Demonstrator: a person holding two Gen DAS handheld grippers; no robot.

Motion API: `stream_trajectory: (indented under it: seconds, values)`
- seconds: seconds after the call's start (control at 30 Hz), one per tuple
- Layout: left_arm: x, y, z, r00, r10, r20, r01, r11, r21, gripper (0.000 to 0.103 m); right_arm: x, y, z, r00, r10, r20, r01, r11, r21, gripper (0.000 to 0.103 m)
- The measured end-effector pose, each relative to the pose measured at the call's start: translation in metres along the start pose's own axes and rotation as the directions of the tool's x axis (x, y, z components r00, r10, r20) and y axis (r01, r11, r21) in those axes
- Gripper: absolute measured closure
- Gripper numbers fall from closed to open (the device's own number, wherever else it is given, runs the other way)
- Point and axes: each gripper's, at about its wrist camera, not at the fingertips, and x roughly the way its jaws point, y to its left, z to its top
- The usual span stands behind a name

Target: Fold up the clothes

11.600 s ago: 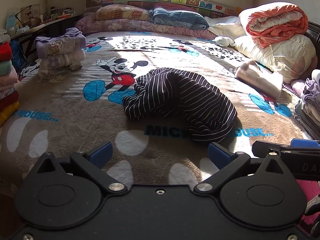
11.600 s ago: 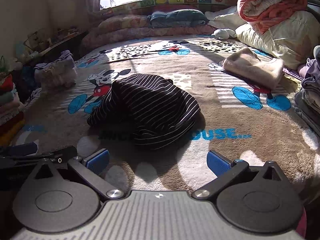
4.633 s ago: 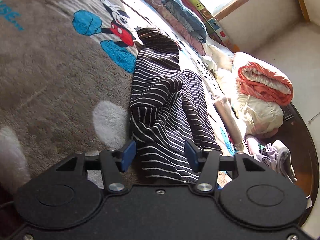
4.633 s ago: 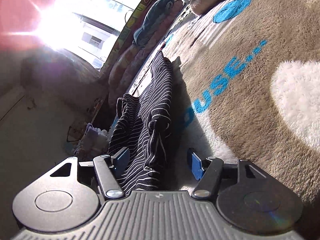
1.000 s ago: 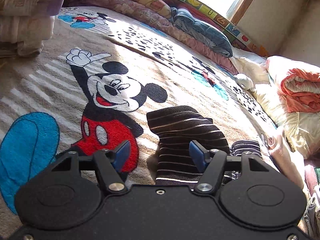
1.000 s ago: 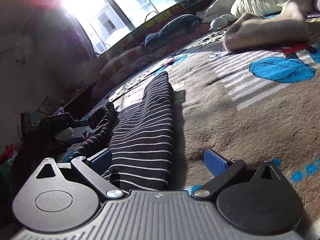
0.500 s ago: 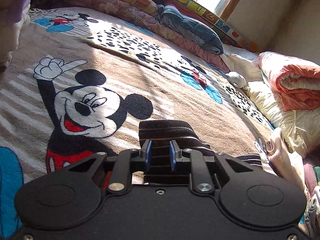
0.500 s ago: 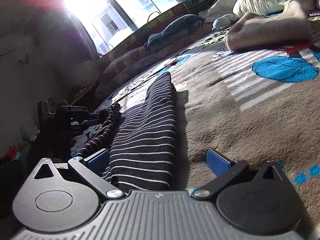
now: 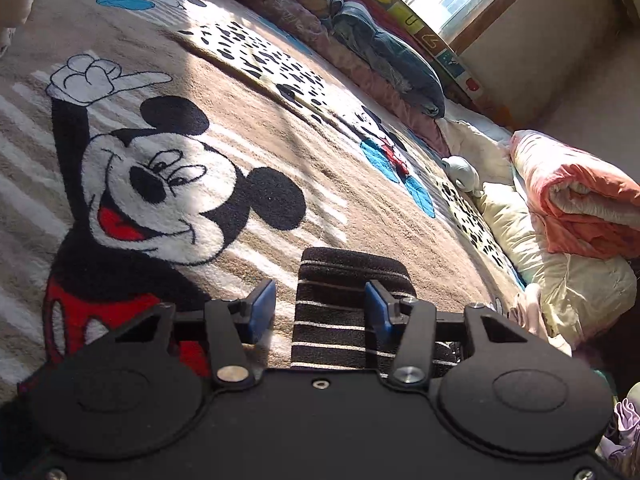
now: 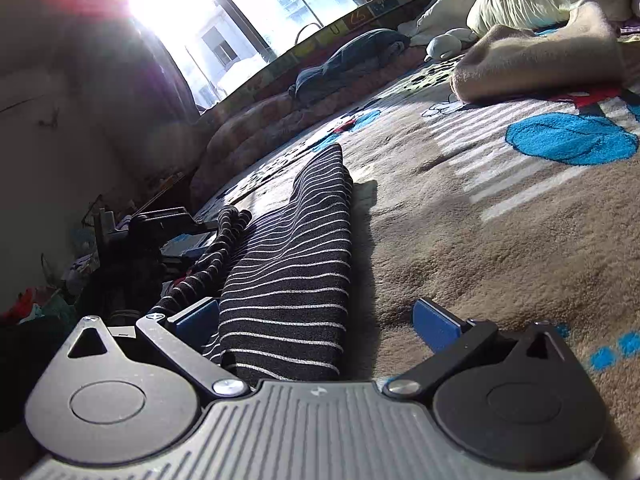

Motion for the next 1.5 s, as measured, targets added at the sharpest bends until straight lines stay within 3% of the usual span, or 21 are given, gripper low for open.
stream_trajectory:
  seconds: [0.07,0.1,0.13,0.2,0.53,0.77,1.13,1.5]
  values:
    - [0.003,-0.005,-0.002,1.0,0.0,-0.012,0.0,1.0,0.03,0.072,0.0,0.0,0.0,1.0,0.001,0.001,-0.001,1.0,0.0,0.0]
    - [0.002,-0.007,-0.002,1.0,-0.001,-0.014,0.001,0.999,0.04,0.088,0.0,0.0,0.0,1.0,0.002,0.001,-0.002,1.0,0.001,0.0]
    - [0.0,-0.01,-0.003,1.0,-0.002,-0.012,0.003,0.999,0.05,0.097,0.0,0.0,0.0,1.0,0.002,0.001,-0.002,1.0,0.001,0.0]
    - [-0.008,-0.018,-0.003,1.0,0.0,0.004,0.0,0.997,0.076,0.101,0.001,-0.001,0.0,1.0,0.002,0.001,-0.002,1.0,0.001,0.0]
    - [-0.088,-0.057,0.004,0.99,0.021,0.143,-0.049,0.979,0.196,0.102,0.0,0.0,0.0,1.0,0.003,0.001,-0.003,1.0,0.003,0.0]
    - [-0.17,-0.067,0.008,0.961,0.058,0.272,-0.128,0.961,0.244,0.102,-0.001,0.0,0.0,1.0,0.005,0.0,-0.005,1.0,0.007,0.0]
    - [-0.274,-0.015,0.006,0.894,0.187,0.406,-0.27,0.95,0.156,0.102,-0.001,0.0,0.0,1.0,0.011,0.002,-0.011,1.0,0.009,0.0]
    - [-0.315,0.044,-0.023,0.868,0.251,0.429,-0.306,0.95,0.065,0.102,-0.002,-0.001,-0.001,1.0,0.016,0.01,-0.016,1.0,0.008,0.0]
